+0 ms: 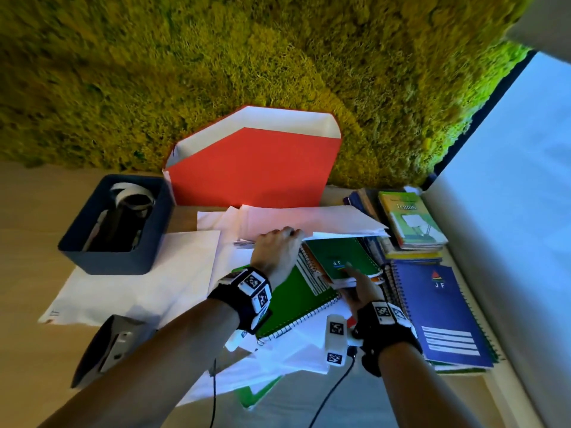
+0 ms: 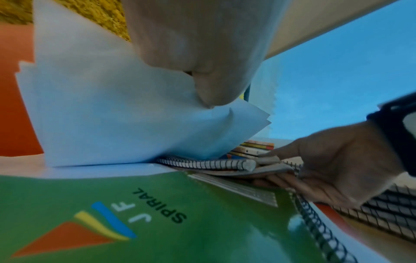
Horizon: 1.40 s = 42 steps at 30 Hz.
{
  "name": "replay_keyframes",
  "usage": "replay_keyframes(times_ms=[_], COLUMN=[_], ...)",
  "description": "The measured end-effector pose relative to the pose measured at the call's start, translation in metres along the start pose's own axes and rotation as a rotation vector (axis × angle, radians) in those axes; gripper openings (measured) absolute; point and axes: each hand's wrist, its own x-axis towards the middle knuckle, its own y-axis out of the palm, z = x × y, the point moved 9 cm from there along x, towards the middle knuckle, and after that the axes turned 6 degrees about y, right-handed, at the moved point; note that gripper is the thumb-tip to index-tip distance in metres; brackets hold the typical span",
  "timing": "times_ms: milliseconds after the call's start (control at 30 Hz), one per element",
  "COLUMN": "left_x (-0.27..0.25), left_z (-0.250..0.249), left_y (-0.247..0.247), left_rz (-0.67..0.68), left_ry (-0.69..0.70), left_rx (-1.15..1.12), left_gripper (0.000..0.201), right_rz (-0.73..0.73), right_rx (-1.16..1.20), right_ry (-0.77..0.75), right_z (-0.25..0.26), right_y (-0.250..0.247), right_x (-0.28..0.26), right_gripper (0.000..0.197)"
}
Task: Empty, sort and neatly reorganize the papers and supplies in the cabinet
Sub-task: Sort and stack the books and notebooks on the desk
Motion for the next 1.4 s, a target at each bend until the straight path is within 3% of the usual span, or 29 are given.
replay_keyframes(times_ms=[200,367,467,633,733,800,933,1000,1100,1167,1233,1300,1367,1400], left_x=[0.003,0.001,0.001,-0.005,-0.005,-0.005,-0.012,-0.008,-0.001,-0.008,-0.02,-0.035,-0.044,-0.05], left_z=[0.019,0.031,0.034,0.064,0.058,0.049,0.041,0.058,0.105,0.12,0.113,0.094,0.086,0.087], left_y=[-0.011,-0.011,-0.013,0.005,0.023,0.035,0.054,0.049,0.012,-0.006,-0.019,-0.034,-0.035,-0.025], left_rz=[-0.078,-0.111,-0.154,-0.133,-0.08,0.035,0.411,0.373,-0.035,-0.2,-0.056,0.1,0.153,0.199], left_ry=[-0.106,-0.109,-0.111,-0.308,-0.253,-0.179,-0.163,-0.24,-0.468,-0.645,-0.706,-0.622,-0.553,-0.594], left_rx=[-0.118,-0.214,-0.213,-0.265,-0.268,-0.315,-0.504,-0.62,-0.833,-1.195,-1.432,-1.575,-1.555,-1.458], left_gripper=[0.029,0.03,0.035,0.04,0.041,0.042,0.059,0.046,0.018,0.028,0.031,0.021,0.045,0.051], right_rz=[-0.019,-0.091,-0.183,-0.313,-0.396,-0.401,-0.199,-0.135,0.129,0.315,0.427,0.514,0.521,0.488], right_rx=[-0.181,-0.093,-0.014,-0.117,-0.243,-0.296,-0.49,-0.681,-0.79,-0.861,-0.994,-1.061,-1.065,-1.043], right_ry=[0.035,-0.049,-0.241,-0.633,-0.838,-1.008,-1.214,-1.242,-1.166,-1.071,-0.983,-0.882,-0.805,-0.787], right_z=[0.024,0.042,0.055,0.112,0.145,0.168,0.196,0.201,0.192,0.174,0.153,0.134,0.122,0.118], right_y=[0.017,0.035,0.024,0.0,-0.011,-0.012,0.007,0.024,0.057,0.079,0.104,0.125,0.141,0.147], right_x=[0.0,-0.011,-0.023,-0.074,-0.12,-0.158,-0.206,-0.222,-0.224,-0.214,-0.199,-0.181,-0.155,-0.138], right_gripper=[0.059,0.035,0.014,0.047,0.052,0.051,0.05,0.046,0.044,0.046,0.044,0.044,0.044,0.042])
